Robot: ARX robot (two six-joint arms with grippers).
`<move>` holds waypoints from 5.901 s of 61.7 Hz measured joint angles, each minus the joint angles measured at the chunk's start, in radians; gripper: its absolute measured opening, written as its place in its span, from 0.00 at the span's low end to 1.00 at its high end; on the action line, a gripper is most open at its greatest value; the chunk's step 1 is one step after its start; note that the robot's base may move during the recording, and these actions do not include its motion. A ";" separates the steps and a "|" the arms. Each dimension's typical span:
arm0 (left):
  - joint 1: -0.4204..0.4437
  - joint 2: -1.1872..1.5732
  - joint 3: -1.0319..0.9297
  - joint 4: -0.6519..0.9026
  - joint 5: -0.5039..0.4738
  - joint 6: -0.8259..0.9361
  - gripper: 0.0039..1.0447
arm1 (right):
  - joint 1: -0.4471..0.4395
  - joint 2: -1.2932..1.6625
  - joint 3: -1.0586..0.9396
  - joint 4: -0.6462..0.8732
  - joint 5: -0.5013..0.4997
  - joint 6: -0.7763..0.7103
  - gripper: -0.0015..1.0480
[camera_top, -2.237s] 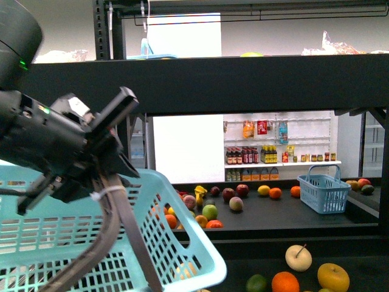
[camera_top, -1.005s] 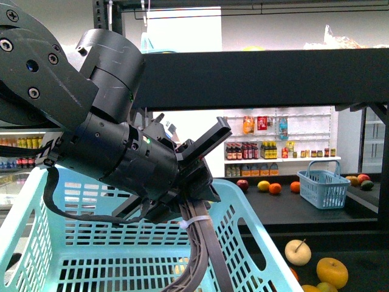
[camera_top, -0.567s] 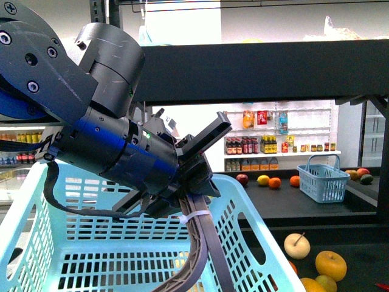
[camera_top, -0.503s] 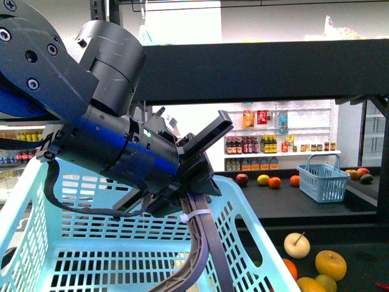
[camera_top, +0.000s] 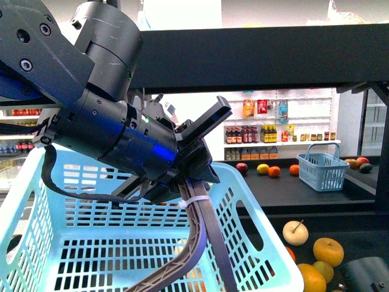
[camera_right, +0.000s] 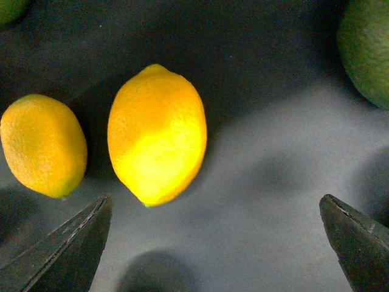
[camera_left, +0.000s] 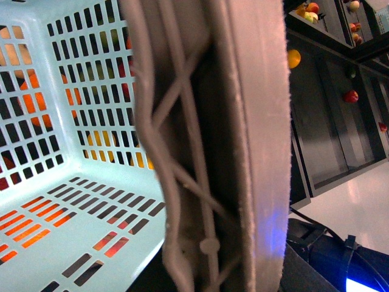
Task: Pick lemon from shelf
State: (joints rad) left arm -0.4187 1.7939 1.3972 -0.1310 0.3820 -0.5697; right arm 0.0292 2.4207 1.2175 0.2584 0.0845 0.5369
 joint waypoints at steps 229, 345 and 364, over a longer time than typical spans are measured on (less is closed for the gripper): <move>0.002 0.002 0.005 0.000 0.000 -0.002 0.14 | -0.171 -0.403 -0.177 0.228 -0.102 0.186 0.98; 0.002 0.002 0.005 0.000 -0.003 -0.002 0.14 | 0.209 0.436 0.458 0.239 0.047 -0.290 0.98; 0.002 0.002 0.005 0.000 -0.002 -0.002 0.14 | 0.194 0.503 0.552 0.195 0.069 -0.291 0.75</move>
State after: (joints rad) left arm -0.4171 1.7958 1.4021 -0.1310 0.3805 -0.5720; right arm 0.2234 2.9234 1.7691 0.4530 0.1539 0.2459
